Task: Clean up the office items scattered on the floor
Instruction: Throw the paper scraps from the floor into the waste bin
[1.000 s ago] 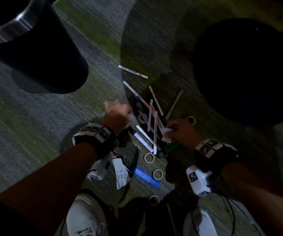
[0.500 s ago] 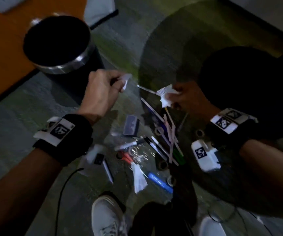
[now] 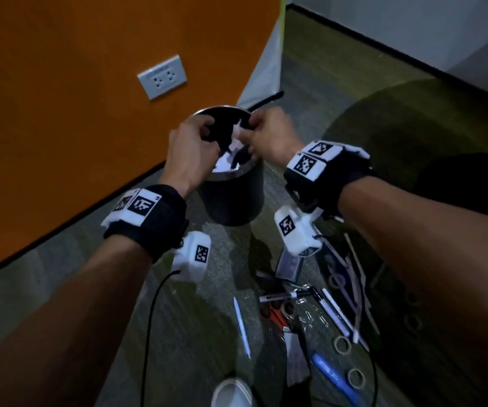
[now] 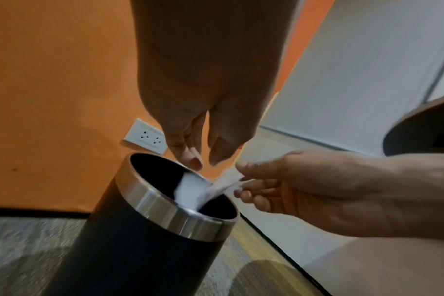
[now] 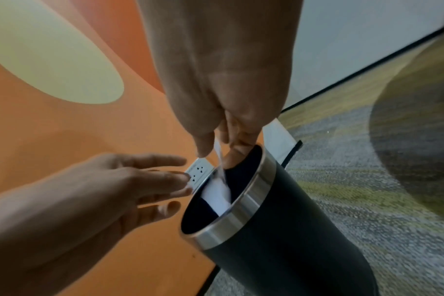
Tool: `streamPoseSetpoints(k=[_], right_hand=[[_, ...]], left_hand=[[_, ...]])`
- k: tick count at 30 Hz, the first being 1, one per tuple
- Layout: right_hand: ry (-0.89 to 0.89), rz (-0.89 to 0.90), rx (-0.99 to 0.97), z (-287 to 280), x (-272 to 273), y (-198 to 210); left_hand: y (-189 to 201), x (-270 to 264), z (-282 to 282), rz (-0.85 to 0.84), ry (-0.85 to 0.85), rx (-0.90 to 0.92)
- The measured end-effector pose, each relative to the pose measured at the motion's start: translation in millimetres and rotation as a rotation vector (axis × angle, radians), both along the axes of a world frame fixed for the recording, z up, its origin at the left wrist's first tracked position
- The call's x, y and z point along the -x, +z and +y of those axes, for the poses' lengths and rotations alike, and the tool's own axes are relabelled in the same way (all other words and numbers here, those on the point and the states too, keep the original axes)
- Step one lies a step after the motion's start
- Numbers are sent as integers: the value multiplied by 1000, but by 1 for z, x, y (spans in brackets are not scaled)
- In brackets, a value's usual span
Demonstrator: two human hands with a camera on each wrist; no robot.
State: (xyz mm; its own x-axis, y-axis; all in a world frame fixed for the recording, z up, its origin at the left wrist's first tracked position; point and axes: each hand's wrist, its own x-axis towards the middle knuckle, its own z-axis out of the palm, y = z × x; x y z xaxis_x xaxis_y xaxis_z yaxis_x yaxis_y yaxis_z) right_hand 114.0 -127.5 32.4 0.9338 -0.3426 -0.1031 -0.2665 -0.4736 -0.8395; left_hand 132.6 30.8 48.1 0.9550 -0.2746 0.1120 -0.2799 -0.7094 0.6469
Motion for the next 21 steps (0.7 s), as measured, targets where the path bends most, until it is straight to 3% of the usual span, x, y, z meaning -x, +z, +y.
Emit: streamPoseSetpoints(k=[3, 5, 10, 14, 18, 21], right_hand=[[-27, 7, 68, -27, 24, -4], [8, 68, 68, -52, 59, -20], [113, 368, 92, -104, 166, -92], [145, 626, 162, -121, 240, -151], [129, 682, 164, -130, 290, -196], [189, 707, 187, -119, 312, -215]], left_hand=[[-5, 16, 2, -141, -15, 46], [-26, 40, 3, -134, -115, 77], [-113, 109, -9, 75, -354, 40], [-176, 159, -30, 311, -508, -128], [-215, 201, -51, 420, -738, -354], [-234, 216, -58, 457, -834, -397]])
